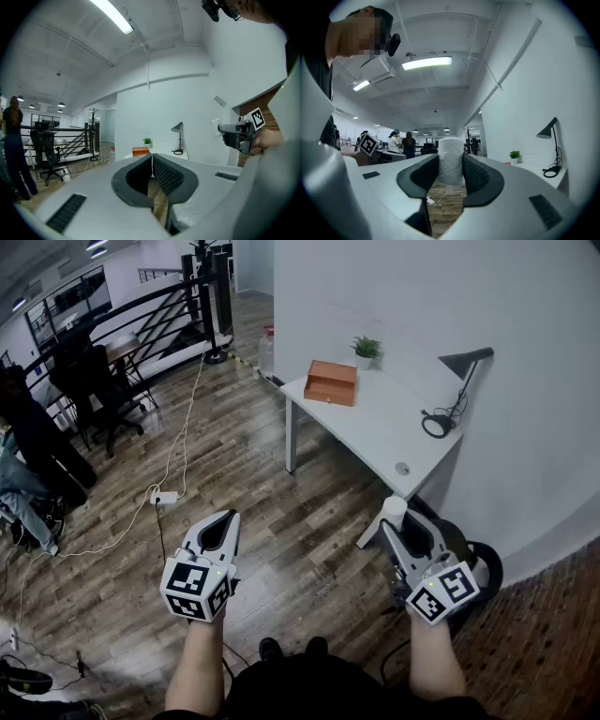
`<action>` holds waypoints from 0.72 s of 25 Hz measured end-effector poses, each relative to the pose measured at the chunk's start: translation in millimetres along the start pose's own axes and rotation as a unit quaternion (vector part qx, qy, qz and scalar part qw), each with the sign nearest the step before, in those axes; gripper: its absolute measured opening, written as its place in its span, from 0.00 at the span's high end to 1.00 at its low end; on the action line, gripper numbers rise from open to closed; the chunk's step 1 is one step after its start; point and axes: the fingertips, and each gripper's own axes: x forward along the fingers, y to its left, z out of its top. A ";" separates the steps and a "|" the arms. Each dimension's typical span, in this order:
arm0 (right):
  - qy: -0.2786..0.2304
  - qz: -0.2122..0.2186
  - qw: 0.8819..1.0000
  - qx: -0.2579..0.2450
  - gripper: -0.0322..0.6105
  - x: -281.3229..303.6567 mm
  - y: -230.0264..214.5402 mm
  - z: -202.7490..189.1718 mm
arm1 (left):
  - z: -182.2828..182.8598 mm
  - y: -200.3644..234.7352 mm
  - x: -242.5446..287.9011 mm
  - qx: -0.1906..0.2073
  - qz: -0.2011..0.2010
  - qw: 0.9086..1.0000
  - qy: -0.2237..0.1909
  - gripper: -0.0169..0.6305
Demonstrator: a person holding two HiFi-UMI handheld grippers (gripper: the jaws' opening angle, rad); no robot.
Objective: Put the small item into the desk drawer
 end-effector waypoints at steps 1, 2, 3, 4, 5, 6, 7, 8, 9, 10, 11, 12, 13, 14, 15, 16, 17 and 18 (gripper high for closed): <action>0.000 0.002 1.000 0.001 0.70 -0.2 2.0 -0.3 | -0.6 0.6 -1.4 0.000 0.001 1.000 0.000 0.95; 0.001 0.003 1.000 0.002 0.70 -0.4 3.5 -0.8 | -1.1 1.1 -2.5 0.000 0.002 1.000 0.000 0.95; 0.001 0.004 1.000 0.003 0.70 -0.7 4.3 -1.3 | -1.4 1.1 -3.0 -0.001 0.002 1.000 0.000 0.95; 0.002 0.005 1.000 0.006 0.70 -1.1 4.2 -2.0 | -1.6 0.7 -2.9 -0.001 0.002 1.000 0.000 0.95; 0.002 0.004 1.000 0.008 0.70 -1.9 3.4 -2.7 | -1.8 -0.2 -2.3 -0.002 0.001 1.000 0.000 0.95; 0.003 0.003 1.000 0.010 0.70 -3.0 2.5 -3.4 | -2.2 -1.5 -1.7 -0.004 -0.001 1.000 -0.001 0.95; 0.003 0.003 1.000 0.011 0.70 -4.4 2.1 -3.9 | -2.7 -3.0 -1.5 -0.006 -0.003 1.000 -0.001 0.95; 0.003 0.002 1.000 0.012 0.70 -5.8 2.0 -4.0 | -2.9 -4.5 -1.6 -0.008 -0.005 1.000 -0.001 0.95; 0.002 0.003 1.000 0.013 0.70 -7.1 2.3 -3.7 | -2.7 -5.8 -1.9 -0.009 -0.006 1.000 -0.002 0.95; 0.001 0.005 1.000 0.013 0.70 -8.2 2.7 -2.8 | -1.9 -7.2 -2.1 -0.009 -0.007 1.000 -0.003 0.95; 0.000 0.007 1.000 0.013 0.70 -9.3 3.2 -1.6 | -0.9 -8.7 -2.1 -0.009 -0.008 1.000 -0.004 0.95; -0.002 0.011 1.000 0.014 0.70 -10.6 3.5 -0.2 | 0.1 -10.6 -1.7 -0.009 -0.009 1.000 -0.004 0.95; -0.005 0.015 1.000 0.016 0.70 -12.1 3.1 1.2 | 1.0 -12.9 -0.7 -0.009 -0.009 1.000 -0.004 0.95; -0.009 0.019 1.000 0.019 0.70 -13.8 1.8 2.5 | 1.7 -15.5 0.9 -0.010 -0.011 1.000 -0.004 0.95; -0.012 0.021 0.999 0.023 0.70 -15.8 -0.1 3.7 | 2.4 -18.6 2.8 -0.011 -0.012 1.000 -0.004 0.95; -0.015 0.022 0.999 0.026 0.70 -18.1 -2.4 4.6 | 3.1 -22.1 4.4 -0.014 -0.015 1.000 -0.003 0.95; -0.017 0.022 0.999 0.028 0.70 -21.0 -4.9 4.9 | 3.9 -26.3 5.6 -0.018 -0.018 1.000 -0.003 0.95; -0.017 0.020 0.999 0.029 0.70 -24.2 -7.7 4.6 | 5.0 -31.0 6.8 -0.022 -0.022 1.000 -0.004 0.95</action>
